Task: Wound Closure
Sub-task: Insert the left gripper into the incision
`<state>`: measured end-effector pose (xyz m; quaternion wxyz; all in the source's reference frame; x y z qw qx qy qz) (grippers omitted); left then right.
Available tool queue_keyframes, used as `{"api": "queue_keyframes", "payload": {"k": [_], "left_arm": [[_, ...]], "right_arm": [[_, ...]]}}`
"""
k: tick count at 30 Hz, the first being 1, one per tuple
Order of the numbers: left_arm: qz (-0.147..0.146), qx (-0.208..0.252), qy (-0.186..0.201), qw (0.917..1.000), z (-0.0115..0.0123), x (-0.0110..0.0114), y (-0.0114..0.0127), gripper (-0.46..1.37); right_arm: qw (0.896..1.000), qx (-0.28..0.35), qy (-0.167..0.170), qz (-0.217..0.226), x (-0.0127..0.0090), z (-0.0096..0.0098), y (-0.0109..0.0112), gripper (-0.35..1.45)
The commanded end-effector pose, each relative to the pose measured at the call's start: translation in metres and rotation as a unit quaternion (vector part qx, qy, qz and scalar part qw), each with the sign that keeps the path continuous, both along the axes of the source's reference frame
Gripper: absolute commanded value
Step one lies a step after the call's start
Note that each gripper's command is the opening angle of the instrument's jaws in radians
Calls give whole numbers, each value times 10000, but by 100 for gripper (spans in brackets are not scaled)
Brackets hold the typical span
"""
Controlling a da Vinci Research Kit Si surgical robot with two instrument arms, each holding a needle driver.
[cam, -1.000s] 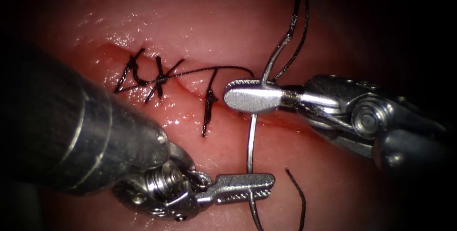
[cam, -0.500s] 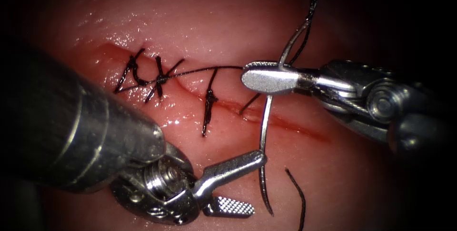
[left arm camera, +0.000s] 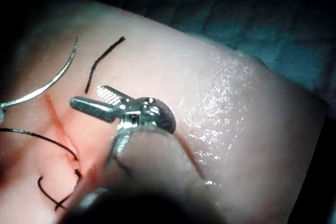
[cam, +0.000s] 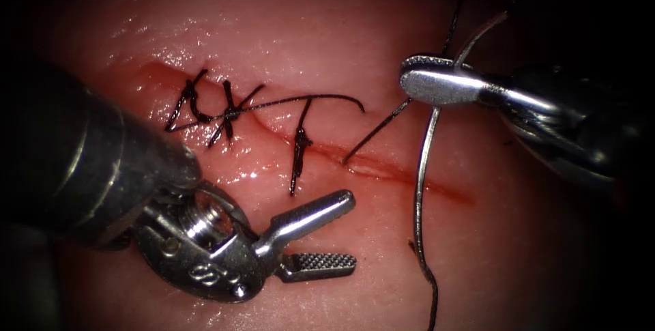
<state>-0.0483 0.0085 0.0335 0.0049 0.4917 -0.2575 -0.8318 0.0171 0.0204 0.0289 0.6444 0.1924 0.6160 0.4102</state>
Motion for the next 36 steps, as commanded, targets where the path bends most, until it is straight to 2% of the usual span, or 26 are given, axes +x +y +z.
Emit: {"api": "queue_keyframes", "payload": {"k": [1,3,6,11,16,19,20,21,23,26,30,33,36], "left_arm": [[111,97,126,9998,0,0,1,-15],[139,262,184,9994,1,0,1,-35],[152,382,225,9989,0,0,1,-35],[260,997,513,9934,0,-3,2,-35],[130,1519,535,9869,0,-6,3,-35],[65,1996,672,9775,0,-9,4,-35],[59,2253,768,9712,1,-10,5,-35],[47,2358,810,9684,1,-11,6,-35],[158,2760,935,9565,4,-13,10,-35],[138,3125,994,9446,11,-16,19,-35],[15,3316,1024,9379,23,-13,25,-35],[-30,3434,1211,9314,35,-7,26,-35],[-83,3503,1208,9288,43,-3,28,-35]], "right_arm": [[9999,-96,-46,-11,0,1,0,-35],[9995,-280,-102,-48,0,-1,1,-35],[9988,-460,-156,-86,-1,-4,3,-35],[9969,-746,-232,-135,-1,-9,5,-35],[9943,-991,-364,-119,-1,-9,5,-35],[9919,-1184,-457,-100,-1,-10,5,-35],[9902,-1290,-526,-88,0,-10,5,-35],[9902,-1289,-538,-75,0,-10,5,-35],[9879,-1421,-616,-70,0,-12,3,-35],[9851,-1581,-674,-116,1,-14,1,-35],[9807,-1799,-743,-160,2,-16,-2,-35],[9706,-2252,-825,-220,2,-17,-5,-35],[9617,-2622,-765,-230,1,-20,-8,-35]]}}
